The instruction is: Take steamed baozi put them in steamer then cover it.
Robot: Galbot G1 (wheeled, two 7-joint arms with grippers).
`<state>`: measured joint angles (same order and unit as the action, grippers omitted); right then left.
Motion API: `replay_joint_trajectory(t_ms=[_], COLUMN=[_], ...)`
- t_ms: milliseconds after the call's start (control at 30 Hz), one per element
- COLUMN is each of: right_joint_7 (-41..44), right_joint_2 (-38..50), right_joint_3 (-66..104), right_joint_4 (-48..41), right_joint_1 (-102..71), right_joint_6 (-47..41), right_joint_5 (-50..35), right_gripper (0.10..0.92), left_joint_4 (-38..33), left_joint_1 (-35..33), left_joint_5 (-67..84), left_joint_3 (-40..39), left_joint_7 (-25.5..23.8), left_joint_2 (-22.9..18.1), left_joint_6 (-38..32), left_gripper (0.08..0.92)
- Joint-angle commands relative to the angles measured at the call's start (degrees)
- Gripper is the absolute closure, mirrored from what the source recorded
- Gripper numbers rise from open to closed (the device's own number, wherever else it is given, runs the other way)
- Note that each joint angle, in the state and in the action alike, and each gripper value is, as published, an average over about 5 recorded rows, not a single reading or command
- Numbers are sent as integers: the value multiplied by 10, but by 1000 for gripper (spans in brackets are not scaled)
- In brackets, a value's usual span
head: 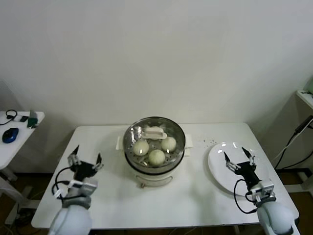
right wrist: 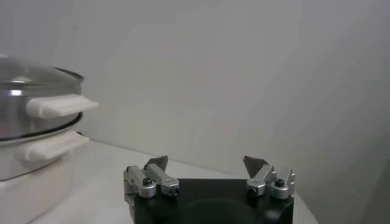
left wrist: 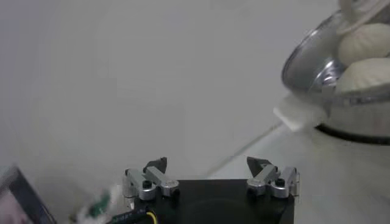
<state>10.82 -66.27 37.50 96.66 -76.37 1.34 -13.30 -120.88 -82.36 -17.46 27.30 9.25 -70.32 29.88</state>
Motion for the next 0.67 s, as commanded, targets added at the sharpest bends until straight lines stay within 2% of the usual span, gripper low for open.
replay_joint_trajectory(t_ms=[33,367,667], right_joint_7=[8,13,13], right_joint_2=[-17,-20,-21], right_joint_3=[7,13,12], right_joint_4=[13,8,1], right_joint_1=[-28,-36,-31], right_joint_6=[47,56,60], right_joint_5=[-28,-39,-41], right_gripper=[203,203,203], left_joint_4=[94,121,111], left_joint_1=[-108,-98,-91], left_joint_5=[241,235,228], left_joint_3=[157,150,142], left_joint_7=[-7,-45,-56], left_joint_2=[-74,-82,-80], left_joint_6=[-375,-404,-388], left_gripper=[177,177,177])
